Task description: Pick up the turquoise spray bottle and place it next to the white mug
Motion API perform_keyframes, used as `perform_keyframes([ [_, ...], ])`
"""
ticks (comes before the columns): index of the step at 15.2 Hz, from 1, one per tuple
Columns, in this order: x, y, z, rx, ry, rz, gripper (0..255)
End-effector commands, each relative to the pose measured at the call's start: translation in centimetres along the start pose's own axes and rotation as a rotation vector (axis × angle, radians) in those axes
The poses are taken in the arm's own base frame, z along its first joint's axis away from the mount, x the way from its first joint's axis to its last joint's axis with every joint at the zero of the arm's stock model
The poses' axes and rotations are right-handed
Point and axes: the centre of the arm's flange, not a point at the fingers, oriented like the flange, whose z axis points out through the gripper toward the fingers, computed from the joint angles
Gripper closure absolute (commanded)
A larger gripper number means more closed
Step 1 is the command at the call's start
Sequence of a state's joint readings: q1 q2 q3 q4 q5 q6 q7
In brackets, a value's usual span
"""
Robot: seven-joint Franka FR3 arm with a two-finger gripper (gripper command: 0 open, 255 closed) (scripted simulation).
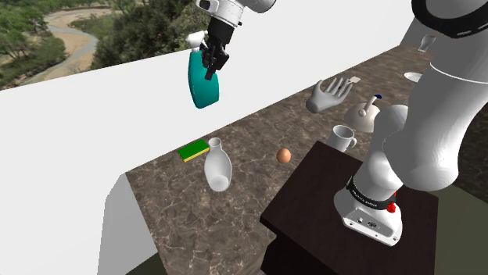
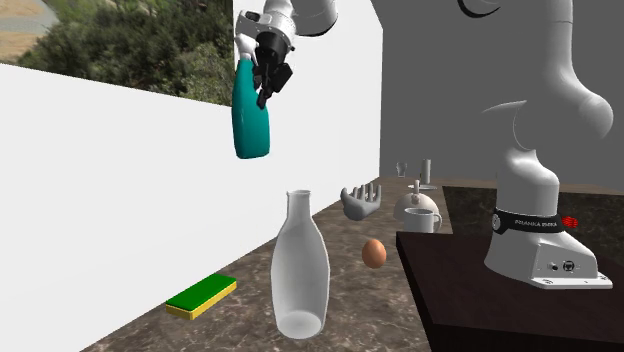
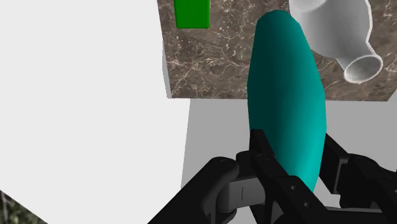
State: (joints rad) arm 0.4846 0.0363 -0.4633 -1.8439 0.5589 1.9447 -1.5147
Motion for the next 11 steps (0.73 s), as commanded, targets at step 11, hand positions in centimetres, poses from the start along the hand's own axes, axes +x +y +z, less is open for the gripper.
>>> perform_keyframes([
  [11, -13.0, -5.3, -7.6, 0.0, 0.0, -0.001, 255],
])
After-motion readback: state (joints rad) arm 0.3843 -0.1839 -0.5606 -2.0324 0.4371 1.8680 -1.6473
